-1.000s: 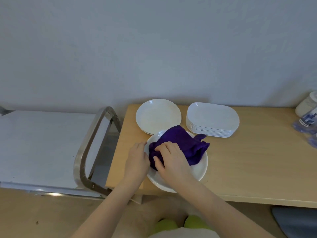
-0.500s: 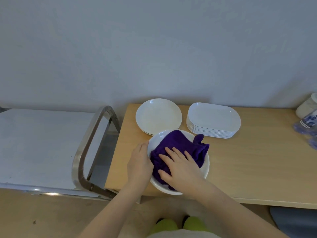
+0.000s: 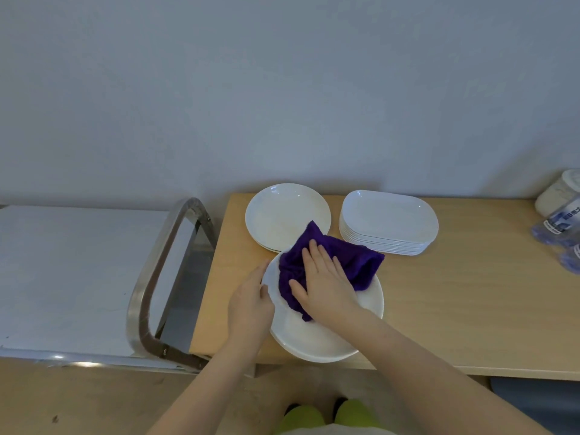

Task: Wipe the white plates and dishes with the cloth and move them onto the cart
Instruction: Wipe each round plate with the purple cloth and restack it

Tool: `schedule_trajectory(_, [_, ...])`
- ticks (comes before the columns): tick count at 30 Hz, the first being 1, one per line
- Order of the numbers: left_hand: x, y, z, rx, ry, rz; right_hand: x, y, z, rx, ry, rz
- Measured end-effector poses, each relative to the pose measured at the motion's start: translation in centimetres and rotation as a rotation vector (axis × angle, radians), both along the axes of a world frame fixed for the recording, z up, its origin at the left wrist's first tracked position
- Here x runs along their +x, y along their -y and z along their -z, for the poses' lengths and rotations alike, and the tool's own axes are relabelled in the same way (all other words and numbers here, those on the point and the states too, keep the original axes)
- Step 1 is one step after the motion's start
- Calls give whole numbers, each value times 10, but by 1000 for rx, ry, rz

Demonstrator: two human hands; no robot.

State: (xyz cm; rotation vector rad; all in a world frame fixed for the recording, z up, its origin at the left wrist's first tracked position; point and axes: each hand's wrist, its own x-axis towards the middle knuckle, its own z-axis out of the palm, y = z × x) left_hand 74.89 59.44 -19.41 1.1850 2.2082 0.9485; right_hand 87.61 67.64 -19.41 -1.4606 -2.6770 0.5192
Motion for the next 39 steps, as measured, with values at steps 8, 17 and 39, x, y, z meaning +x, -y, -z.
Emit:
schedule_trajectory(8, [-6, -3, -1, 37, 55, 24, -12, 3, -2, 8, -21, -302])
schedule_trajectory(17, [-7, -3, 0, -52, -24, 6, 5, -14, -11, 68, 104, -71])
schedule_trajectory(39, [-9, -6, -6, -131, 37, -2, 8, -2, -8, 78, 148, 39])
